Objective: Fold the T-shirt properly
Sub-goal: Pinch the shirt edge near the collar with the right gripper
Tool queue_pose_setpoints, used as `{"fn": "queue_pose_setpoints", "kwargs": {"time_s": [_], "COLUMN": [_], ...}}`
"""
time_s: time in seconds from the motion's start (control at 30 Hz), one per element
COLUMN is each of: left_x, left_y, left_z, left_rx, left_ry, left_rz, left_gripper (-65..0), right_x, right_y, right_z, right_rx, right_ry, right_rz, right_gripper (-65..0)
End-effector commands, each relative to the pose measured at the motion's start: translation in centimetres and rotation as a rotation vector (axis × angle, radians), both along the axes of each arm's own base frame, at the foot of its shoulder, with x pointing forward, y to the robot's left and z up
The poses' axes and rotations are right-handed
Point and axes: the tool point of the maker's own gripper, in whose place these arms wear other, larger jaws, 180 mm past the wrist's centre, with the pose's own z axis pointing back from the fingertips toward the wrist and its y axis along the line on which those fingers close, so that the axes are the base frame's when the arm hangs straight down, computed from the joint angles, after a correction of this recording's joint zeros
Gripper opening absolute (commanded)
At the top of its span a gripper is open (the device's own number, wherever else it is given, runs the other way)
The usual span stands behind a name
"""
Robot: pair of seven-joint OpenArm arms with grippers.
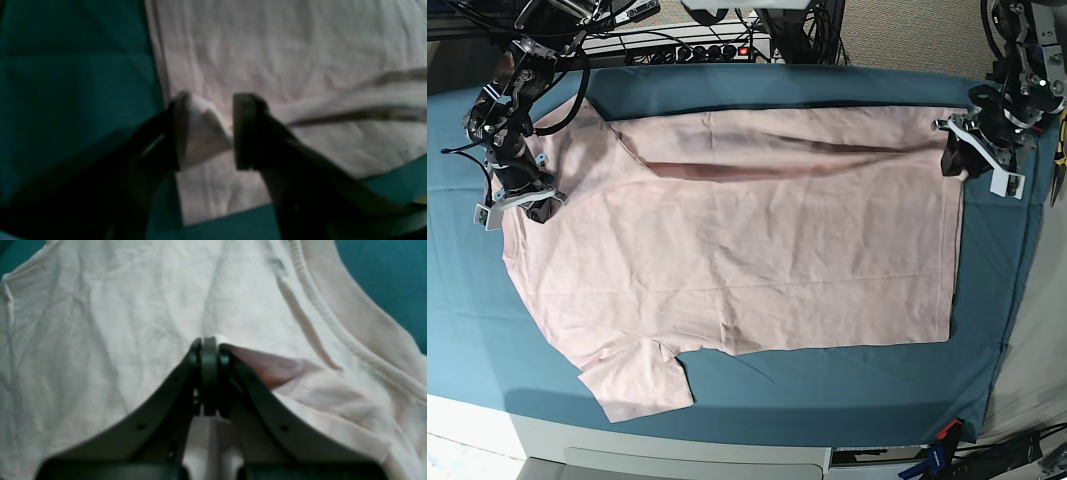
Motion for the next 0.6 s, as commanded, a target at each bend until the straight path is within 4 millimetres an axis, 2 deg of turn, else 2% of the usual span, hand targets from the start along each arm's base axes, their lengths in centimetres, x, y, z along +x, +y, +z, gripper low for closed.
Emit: {"fn": "queue_pose_setpoints", "kwargs": {"time_s": [0.0,0.23,0.4,0.57], "left_x": [0.8,2.0,2.1,2.0], "left_y": [0.3,0.3,0.3,0.3], "left_z": [1.2,2.0,2.1,2.0], "left_rx": [0.013,0.013,0.014,0.017], "left_ry": [-0.047,-0.082,-0.081,-0.077], "left_rz": [-0.005,-0.006,-0.006,-0.006], "left_gripper": [-41.6,-41.6,-41.6,-41.6], "right_x": [1.0,1.8,2.6,2.6], "right_y": [-0.8,-0.8,-1.4,-1.7], "right_z": [1.9,2.6,3.4,3.3], "right_rx": [-0.034,-0.034,-0.026,-0.037], "right_ry": [-0.062,-0.083,-0.099,-0.085], "right_rz": [0.0,0.0,-0.048,-0.062], "right_gripper": [-65.0,-65.0,-65.0,-65.0]}}
